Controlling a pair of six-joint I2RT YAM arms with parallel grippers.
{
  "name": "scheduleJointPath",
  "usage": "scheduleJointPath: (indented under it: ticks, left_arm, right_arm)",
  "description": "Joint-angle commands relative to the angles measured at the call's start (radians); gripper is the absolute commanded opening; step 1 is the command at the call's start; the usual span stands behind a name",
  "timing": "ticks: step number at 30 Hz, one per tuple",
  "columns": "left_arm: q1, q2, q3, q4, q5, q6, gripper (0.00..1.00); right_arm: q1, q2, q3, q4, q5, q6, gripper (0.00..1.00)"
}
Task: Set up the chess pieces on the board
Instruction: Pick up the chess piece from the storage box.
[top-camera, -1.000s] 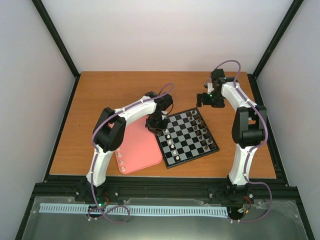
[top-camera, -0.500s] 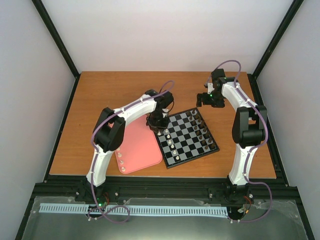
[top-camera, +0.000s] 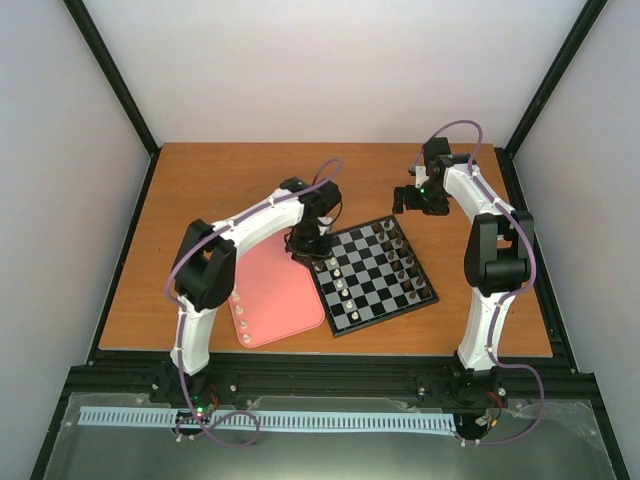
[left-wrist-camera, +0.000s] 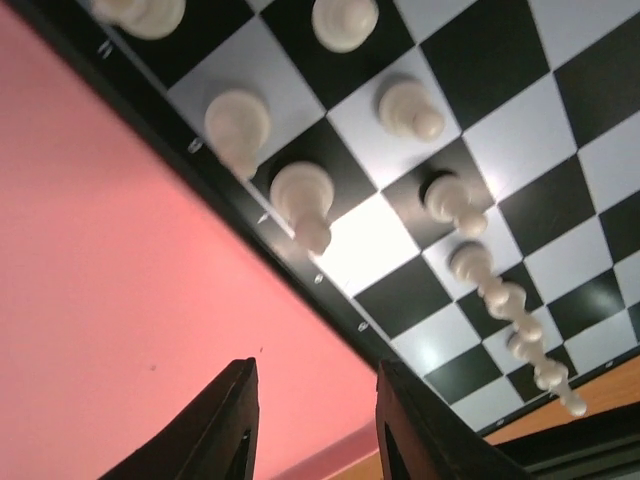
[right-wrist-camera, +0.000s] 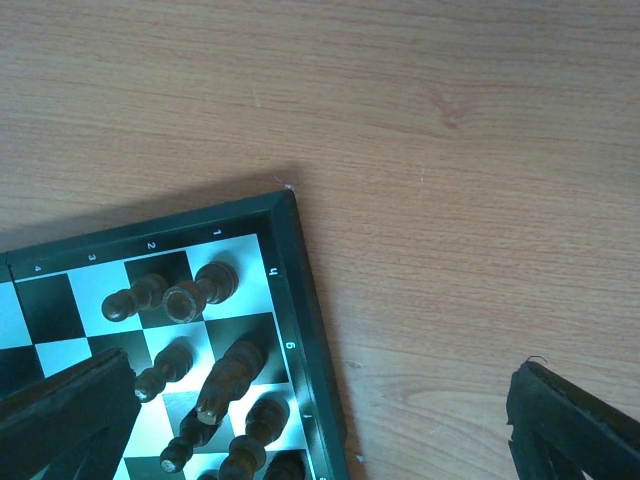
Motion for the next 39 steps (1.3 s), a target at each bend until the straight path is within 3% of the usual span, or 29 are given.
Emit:
scheduleJointPath:
  ticks: [1,8,13,17,24,39]
  left_arm:
    - [-0.004,-0.119,-0.046,-0.032,-0.041,-0.008,0.36]
    - [0.123,-0.358,-0.163,-0.082,-0.135,-0.031,0.59]
    - [0.279,-0.51,-0.41,-0.028,-0.162,-0.063,0.64]
    - [0.398,-0.571,-0.573,0.065,-0.132,-0.091,0.64]
    - [0.518,-0.552,-0.658,0.159,-0.115,-0.071,0.64]
    - [0.537,-0.406,-0.652,0.218,-0.049,-0.033,0.43]
  right_arm:
    - [-0.009,-0.043,-0.01,0.004,-0.008,-0.008,1.0]
    - [-0.008,-0.05,-0.013,0.003,-0.009,-0.005,1.0]
    - [-0.008,-0.047,-0.01,0.002,-0.015,-0.004,1.0]
    - [-0.008,-0.039,-0.005,-0.001,-0.019,-0.002,1.0]
    - [-0.008,-0.039,-0.016,0.001,-0.022,-0.004,1.0]
    - [-0.008,-0.026,-0.012,-0.005,-0.008,-0.007,1.0]
